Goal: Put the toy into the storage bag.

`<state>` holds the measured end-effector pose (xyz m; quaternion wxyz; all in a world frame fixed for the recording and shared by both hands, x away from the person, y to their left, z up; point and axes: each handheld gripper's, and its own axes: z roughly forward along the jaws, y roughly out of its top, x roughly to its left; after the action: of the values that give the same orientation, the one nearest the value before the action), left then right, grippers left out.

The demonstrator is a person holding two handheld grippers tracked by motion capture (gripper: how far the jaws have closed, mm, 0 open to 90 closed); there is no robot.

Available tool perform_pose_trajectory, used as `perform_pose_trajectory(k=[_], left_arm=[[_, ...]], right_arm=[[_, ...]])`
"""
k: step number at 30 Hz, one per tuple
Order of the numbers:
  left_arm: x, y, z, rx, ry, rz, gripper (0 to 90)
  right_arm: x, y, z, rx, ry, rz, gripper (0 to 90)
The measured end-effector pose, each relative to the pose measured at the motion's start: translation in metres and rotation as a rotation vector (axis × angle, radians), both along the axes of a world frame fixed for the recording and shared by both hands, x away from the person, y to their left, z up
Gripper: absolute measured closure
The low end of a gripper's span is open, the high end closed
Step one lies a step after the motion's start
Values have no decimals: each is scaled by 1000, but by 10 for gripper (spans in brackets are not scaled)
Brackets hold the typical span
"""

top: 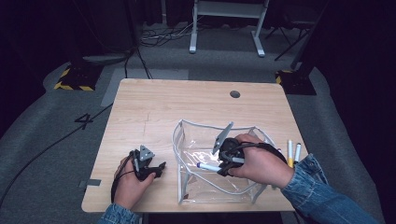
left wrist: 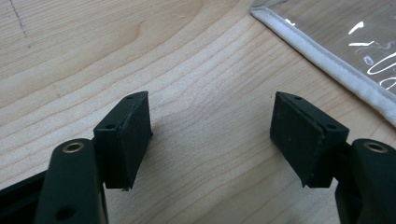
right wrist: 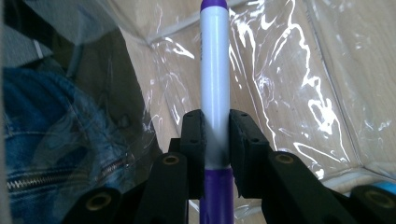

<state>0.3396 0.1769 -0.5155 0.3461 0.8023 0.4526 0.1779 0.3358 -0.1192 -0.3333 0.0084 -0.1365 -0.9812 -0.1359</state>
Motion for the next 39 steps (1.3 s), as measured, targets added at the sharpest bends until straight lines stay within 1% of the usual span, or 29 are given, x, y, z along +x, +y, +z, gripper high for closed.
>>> perform_pose_trajectory(k=[1, 6, 10, 11, 13, 14, 15, 16, 18, 20, 21, 22, 23, 27, 28, 29, 30, 31, 32, 33, 34, 35, 36, 37, 39], left_arm=[[0, 0, 0, 0, 0, 0, 297], [0, 0, 0, 1, 1, -1, 297], [0, 0, 0, 0, 0, 0, 297], [0, 0, 0, 0, 2, -1, 297], [0, 0, 0, 0, 1, -1, 296], [0, 0, 0, 0, 1, -1, 296], [0, 0, 0, 0, 1, -1, 296], [0, 0, 0, 0, 1, -1, 296], [0, 0, 0, 0, 1, -1, 296], [0, 0, 0, 0, 1, -1, 296], [0, 0, 0, 0, 1, -1, 296], [0, 0, 0, 1, 2, -2, 296], [0, 0, 0, 1, 1, -2, 296], [0, 0, 0, 0, 1, -1, 296], [0, 0, 0, 0, 2, -1, 296], [0, 0, 0, -1, 1, -1, 296], [0, 0, 0, -1, 2, -1, 295], [0, 0, 0, 0, 1, -2, 295], [0, 0, 0, -1, 2, -2, 295], [0, 0, 0, -2, 1, -1, 295], [0, 0, 0, -1, 2, -2, 296], [0, 0, 0, 0, 1, -2, 295], [0, 0, 0, -1, 2, -2, 295], [0, 0, 0, -1, 2, -2, 295], [0, 0, 0, 0, 1, -2, 295]], right_arm=[[0, 3, -2, -24, 0, 16, 770], [2, 16, -14, -93, 21, 61, 770], [5, 22, -24, -125, 46, 74, 770], [7, 25, -28, -135, 57, 82, 770], [8, 25, -30, -141, 61, 87, 770], [10, 27, -36, -152, 77, 101, 770], [10, 27, -36, -152, 77, 101, 770], [10, 29, -41, -166, 88, 105, 770], [10, 29, -44, -162, 90, 111, 770], [10, 30, -49, -176, 102, 116, 770], [11, 30, -52, -171, 106, 121, 770], [12, 30, -54, -178, 106, 126, 770], [13, 30, -58, -173, 116, 130, 769], [14, 28, -63, -173, 128, 138, 760], [14, 27, -63, -168, 129, 133, 729], [14, 27, -63, -168, 129, 133, 729], [14, 26, -60, -151, 110, 130, 709], [14, 26, -60, -151, 110, 130, 709], [15, 24, -50, -118, 66, 100, 697], [15, 24, -50, -118, 66, 100, 697], [15, 23, -43, -97, 38, 90, 696], [14, 22, -36, -66, 17, 80, 690], [14, 20, -30, -43, 7, 64, 682], [13, 16, -20, -8, -17, 41, 683], [11, 8, -3, 41, -59, 20, 676]])
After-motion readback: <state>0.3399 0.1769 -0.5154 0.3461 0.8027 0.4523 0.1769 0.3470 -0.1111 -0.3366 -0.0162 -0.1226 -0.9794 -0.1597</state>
